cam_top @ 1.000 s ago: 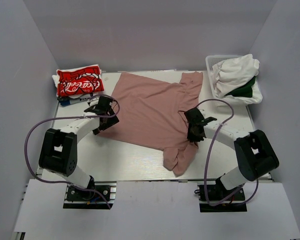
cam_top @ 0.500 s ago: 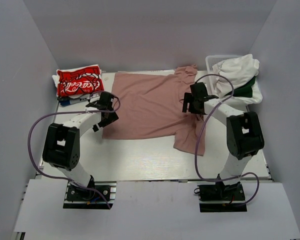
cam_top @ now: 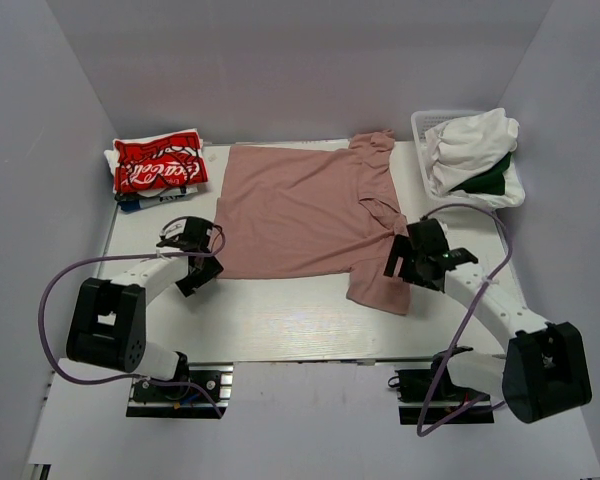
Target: Fold and stack the t-shirts
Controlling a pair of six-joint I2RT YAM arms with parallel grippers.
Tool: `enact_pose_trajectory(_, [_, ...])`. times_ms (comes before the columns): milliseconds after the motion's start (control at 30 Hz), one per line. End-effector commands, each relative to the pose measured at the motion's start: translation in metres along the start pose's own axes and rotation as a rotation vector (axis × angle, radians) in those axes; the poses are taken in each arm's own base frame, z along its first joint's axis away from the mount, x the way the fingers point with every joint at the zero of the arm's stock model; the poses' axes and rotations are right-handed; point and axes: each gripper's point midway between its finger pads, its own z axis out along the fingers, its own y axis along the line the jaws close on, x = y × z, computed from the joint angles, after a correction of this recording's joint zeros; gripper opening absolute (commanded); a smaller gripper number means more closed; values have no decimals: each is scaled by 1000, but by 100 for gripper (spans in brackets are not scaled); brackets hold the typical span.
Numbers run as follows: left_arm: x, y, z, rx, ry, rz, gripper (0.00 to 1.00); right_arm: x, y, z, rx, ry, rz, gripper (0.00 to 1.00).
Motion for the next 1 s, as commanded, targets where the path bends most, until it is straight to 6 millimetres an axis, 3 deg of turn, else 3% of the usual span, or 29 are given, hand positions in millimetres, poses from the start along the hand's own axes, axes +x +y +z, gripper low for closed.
enact_pose_trajectory(0, [-3, -18, 2, 79, 0, -29, 63, 25, -2, -11, -25, 54, 97, 90])
enact_pose_trajectory(33, [0, -16, 7, 74, 4, -16, 58, 39, -10, -7, -5, 79, 98, 90])
enact_pose_trajectory(200, [7, -20, 11, 92, 33, -14, 28, 63, -7, 0, -43, 138, 142, 86])
enact_pose_trajectory(233, [7, -20, 11, 92, 33, -14, 16, 72, -8, 2, -47, 161, 139, 79])
enact_pose_trajectory(333, [4, -24, 11, 108, 19, -10, 0, 82, -3, 11, -81, 187, 165, 64])
enact_pose_trajectory(433, [-5, -29, 8, 133, -18, 0, 0, 80, 2, 17, -104, 171, 180, 41])
enact_pose_trajectory(467, [-7, -29, 6, 139, -24, -2, 0, 82, 0, 15, -91, 185, 177, 23])
enact_pose_trajectory(533, [-8, -29, 2, 146, -30, -5, 0, 72, 1, 4, -86, 172, 166, 2])
enact_pose_trajectory(567, [-10, -24, -5, 136, -38, -5, 0, 66, -3, -1, -63, 154, 162, 0])
enact_pose_trajectory(600, [-14, -23, -12, 137, -52, -9, 0, 67, -11, -19, -25, 177, 145, 0])
enact_pose_trajectory(700, [-22, -10, -34, 126, -100, -53, 0, 31, -11, -64, -29, 54, 210, 0])
enact_pose_trajectory(733, [-19, -6, -37, 120, -107, -61, 0, 33, -18, -80, -10, 49, 226, 0])
enact_pose_trajectory(767, [-13, 3, -39, 99, -96, -94, 0, 21, -18, -104, -22, 8, 259, 0])
enact_pose_trajectory(800, [-10, 4, -42, 111, -88, -111, 0, 18, -24, -111, 8, -10, 283, 0])
enact_pose_trajectory(900, [3, 6, -50, 154, -50, -147, 0, 34, -32, -133, 31, 42, 343, 0])
enact_pose_trajectory(967, [13, 15, -47, 122, -21, -168, 0, 51, -33, -136, 27, 90, 372, 0])
